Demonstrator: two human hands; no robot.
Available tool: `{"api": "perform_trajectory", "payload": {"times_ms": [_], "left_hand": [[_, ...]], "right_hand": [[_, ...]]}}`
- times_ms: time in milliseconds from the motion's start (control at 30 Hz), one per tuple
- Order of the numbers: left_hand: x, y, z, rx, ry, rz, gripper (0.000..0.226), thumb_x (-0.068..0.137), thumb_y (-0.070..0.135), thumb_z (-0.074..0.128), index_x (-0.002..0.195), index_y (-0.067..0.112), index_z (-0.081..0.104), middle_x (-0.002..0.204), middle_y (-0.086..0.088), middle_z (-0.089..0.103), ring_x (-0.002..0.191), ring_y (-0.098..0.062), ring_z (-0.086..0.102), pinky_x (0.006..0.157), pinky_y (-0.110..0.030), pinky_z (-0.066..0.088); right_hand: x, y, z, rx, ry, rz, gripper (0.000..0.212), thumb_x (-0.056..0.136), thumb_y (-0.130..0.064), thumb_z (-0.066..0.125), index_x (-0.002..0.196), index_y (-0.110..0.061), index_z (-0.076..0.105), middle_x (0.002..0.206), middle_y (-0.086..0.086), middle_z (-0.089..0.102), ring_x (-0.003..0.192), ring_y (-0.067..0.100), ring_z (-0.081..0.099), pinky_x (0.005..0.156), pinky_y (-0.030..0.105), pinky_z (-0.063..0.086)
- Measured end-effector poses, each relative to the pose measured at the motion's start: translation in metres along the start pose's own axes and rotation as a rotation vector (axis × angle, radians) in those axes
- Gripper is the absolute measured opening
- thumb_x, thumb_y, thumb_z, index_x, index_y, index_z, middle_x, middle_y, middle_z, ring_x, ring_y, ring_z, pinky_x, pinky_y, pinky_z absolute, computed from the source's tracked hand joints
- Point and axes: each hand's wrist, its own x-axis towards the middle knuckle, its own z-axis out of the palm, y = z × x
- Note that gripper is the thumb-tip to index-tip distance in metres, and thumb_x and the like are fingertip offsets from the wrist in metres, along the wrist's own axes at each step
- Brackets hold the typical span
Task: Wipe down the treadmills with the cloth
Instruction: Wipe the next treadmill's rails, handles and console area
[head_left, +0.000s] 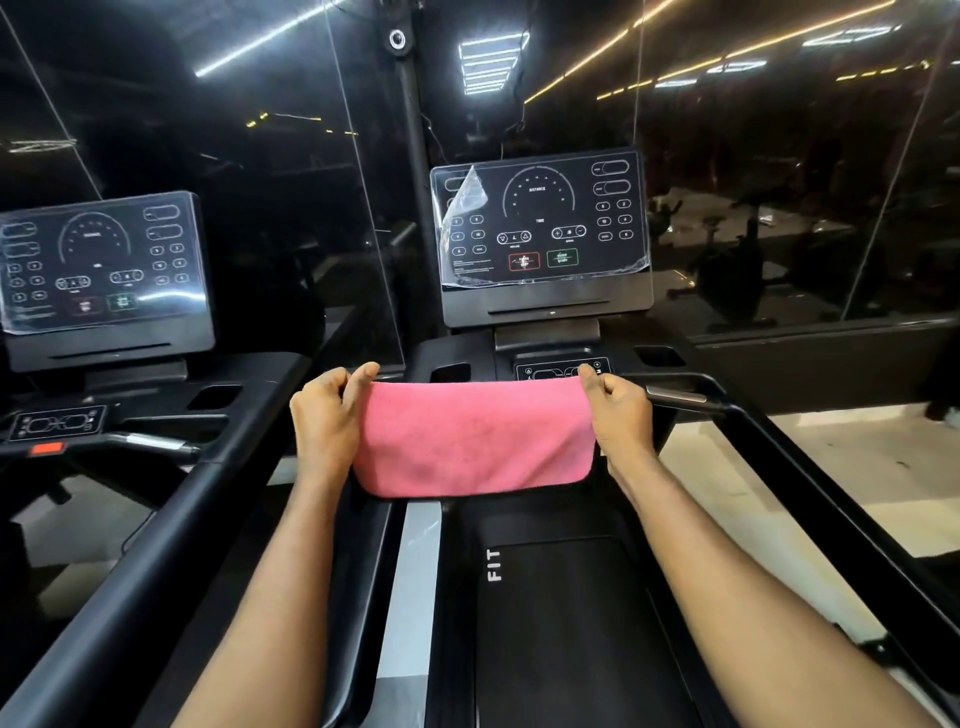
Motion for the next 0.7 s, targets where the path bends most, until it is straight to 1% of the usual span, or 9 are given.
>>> {"api": "perform_trajectory", "payload": {"times_ms": [100, 167, 267, 333, 467, 500, 567, 633, 700], "left_hand": [[0.005, -0.001, -0.003, 0.01, -0.015, -0.066, 0.055, 0.092, 0.046, 0.069, 0.057, 0.01, 0.046, 0.049, 0.004, 0.041, 0.049, -0.011, 0.037, 0.05, -0.023, 0.032], [0.006, -0.002, -0.001, 0.017, 0.007, -0.079, 0.053, 0.089, 0.048, 0.071, 0.06, 0.008, 0.051, 0.05, 0.002, 0.046, 0.051, -0.014, 0.042, 0.054, -0.031, 0.035], [0.006, -0.005, 0.004, -0.013, 0.053, -0.074, 0.061, 0.091, 0.051, 0.068, 0.057, 0.006, 0.045, 0.049, -0.001, 0.039, 0.051, -0.019, 0.035, 0.056, -0.038, 0.033], [0.006, -0.005, 0.004, 0.006, 0.071, -0.051, 0.066, 0.094, 0.054, 0.061, 0.053, 0.008, 0.039, 0.047, -0.001, 0.033, 0.051, -0.022, 0.032, 0.058, -0.04, 0.033], [0.006, 0.001, 0.002, 0.087, 0.063, -0.131, 0.073, 0.094, 0.063, 0.053, 0.048, 0.009, 0.036, 0.047, -0.006, 0.037, 0.052, -0.028, 0.042, 0.064, -0.041, 0.037], [0.006, 0.002, 0.002, 0.113, 0.046, -0.196, 0.074, 0.093, 0.067, 0.051, 0.05, 0.008, 0.038, 0.052, -0.01, 0.045, 0.059, -0.032, 0.05, 0.067, -0.041, 0.039], [0.008, 0.0, 0.006, 0.216, 0.011, -0.352, 0.075, 0.092, 0.073, 0.046, 0.064, 0.004, 0.056, 0.081, -0.022, 0.064, 0.089, -0.044, 0.061, 0.076, -0.044, 0.044], [0.007, -0.001, 0.01, 0.303, -0.013, -0.463, 0.074, 0.092, 0.072, 0.046, 0.091, 0.001, 0.068, 0.11, -0.027, 0.066, 0.108, -0.047, 0.06, 0.086, -0.048, 0.048], [0.003, 0.004, 0.015, 0.337, -0.047, -0.528, 0.071, 0.093, 0.068, 0.049, 0.105, 0.001, 0.068, 0.119, -0.026, 0.064, 0.113, -0.046, 0.059, 0.09, -0.049, 0.049]], "right_hand": [[0.002, -0.001, -0.001, 0.025, -0.056, 0.019, 0.049, 0.099, -0.043, 0.061, 0.076, -0.001, 0.057, 0.065, 0.006, 0.052, 0.062, 0.014, 0.042, 0.059, 0.034, 0.032], [0.003, -0.001, 0.002, 0.026, -0.046, 0.029, 0.038, 0.1, -0.038, 0.062, 0.073, -0.011, 0.057, 0.066, 0.001, 0.055, 0.063, 0.014, 0.045, 0.061, 0.033, 0.036], [0.004, 0.002, 0.007, 0.021, 0.009, -0.002, 0.035, 0.1, -0.035, 0.063, 0.075, -0.01, 0.057, 0.068, 0.0, 0.055, 0.067, 0.016, 0.047, 0.066, 0.035, 0.037], [0.004, 0.002, 0.007, 0.028, 0.036, -0.009, 0.033, 0.099, -0.033, 0.064, 0.074, -0.014, 0.056, 0.069, 0.0, 0.057, 0.069, 0.018, 0.049, 0.066, 0.035, 0.038], [0.006, -0.005, 0.005, -0.012, 0.095, -0.024, 0.032, 0.098, -0.03, 0.067, 0.071, -0.016, 0.056, 0.065, -0.003, 0.055, 0.067, 0.018, 0.049, 0.065, 0.033, 0.036], [0.007, -0.006, 0.006, -0.046, 0.093, -0.009, 0.035, 0.098, -0.031, 0.066, 0.069, -0.015, 0.055, 0.063, -0.002, 0.054, 0.066, 0.021, 0.049, 0.065, 0.033, 0.035], [0.007, -0.007, 0.009, -0.143, 0.069, 0.063, 0.046, 0.098, -0.037, 0.065, 0.061, -0.012, 0.052, 0.059, 0.004, 0.052, 0.067, 0.029, 0.051, 0.066, 0.038, 0.038], [0.001, -0.01, 0.012, -0.216, 0.057, 0.146, 0.054, 0.098, -0.043, 0.063, 0.056, -0.011, 0.048, 0.06, 0.008, 0.054, 0.072, 0.034, 0.057, 0.068, 0.039, 0.042], [-0.009, -0.013, 0.016, -0.244, 0.064, 0.183, 0.054, 0.098, -0.044, 0.062, 0.057, -0.011, 0.048, 0.065, 0.01, 0.058, 0.076, 0.036, 0.06, 0.066, 0.037, 0.039]]}}
